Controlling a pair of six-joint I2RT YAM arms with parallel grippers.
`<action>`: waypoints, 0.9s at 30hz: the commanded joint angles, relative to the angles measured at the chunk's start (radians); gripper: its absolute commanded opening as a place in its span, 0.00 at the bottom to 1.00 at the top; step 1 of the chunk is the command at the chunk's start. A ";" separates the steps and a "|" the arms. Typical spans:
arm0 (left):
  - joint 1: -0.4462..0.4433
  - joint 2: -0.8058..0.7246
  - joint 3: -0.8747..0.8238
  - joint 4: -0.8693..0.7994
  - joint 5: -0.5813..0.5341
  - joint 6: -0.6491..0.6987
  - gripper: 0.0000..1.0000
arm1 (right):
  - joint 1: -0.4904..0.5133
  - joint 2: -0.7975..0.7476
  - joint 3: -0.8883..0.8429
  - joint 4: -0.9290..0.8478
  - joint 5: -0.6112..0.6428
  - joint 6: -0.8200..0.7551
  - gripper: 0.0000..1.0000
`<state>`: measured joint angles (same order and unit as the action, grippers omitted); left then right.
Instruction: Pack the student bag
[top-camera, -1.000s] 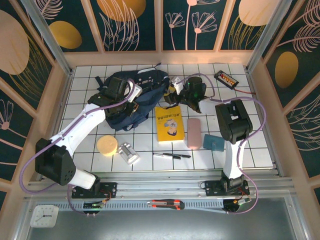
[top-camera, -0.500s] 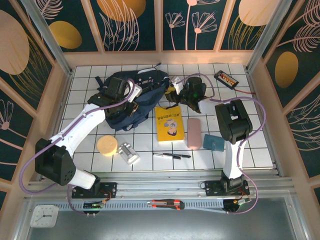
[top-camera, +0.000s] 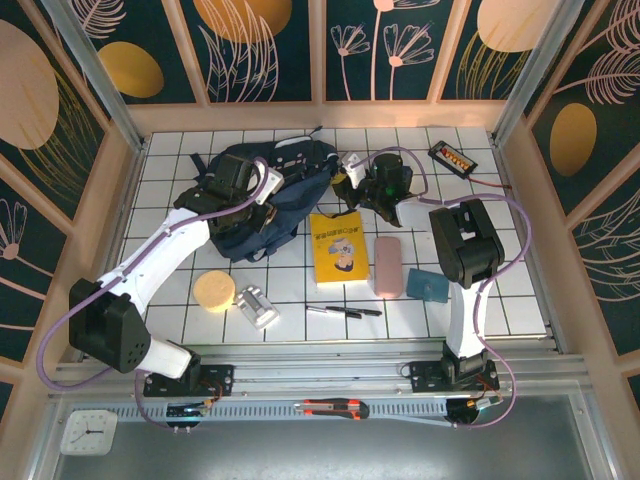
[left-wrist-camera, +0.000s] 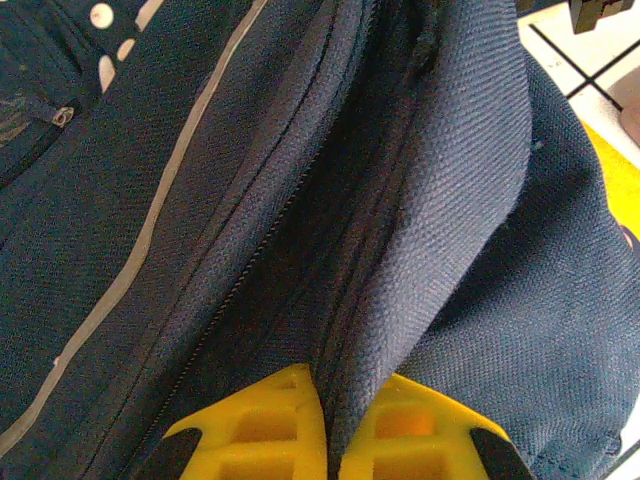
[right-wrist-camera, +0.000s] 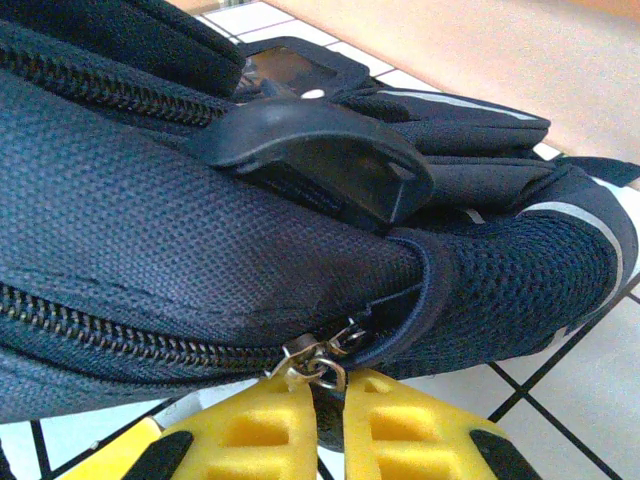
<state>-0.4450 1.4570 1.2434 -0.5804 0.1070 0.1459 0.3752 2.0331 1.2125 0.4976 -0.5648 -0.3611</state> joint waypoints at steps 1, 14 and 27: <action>0.003 -0.055 -0.001 0.058 0.009 -0.006 0.00 | 0.007 -0.020 -0.016 -0.010 0.028 -0.020 0.07; 0.004 -0.032 -0.021 0.060 -0.148 0.031 0.00 | 0.028 -0.148 -0.008 -0.513 -0.039 -0.352 0.00; -0.031 -0.036 -0.020 0.076 -0.041 -0.006 0.00 | 0.033 -0.170 0.065 -0.622 -0.194 -0.180 0.00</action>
<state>-0.4648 1.4570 1.2152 -0.5880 0.0250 0.1719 0.3946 1.9022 1.2442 -0.0799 -0.6605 -0.6258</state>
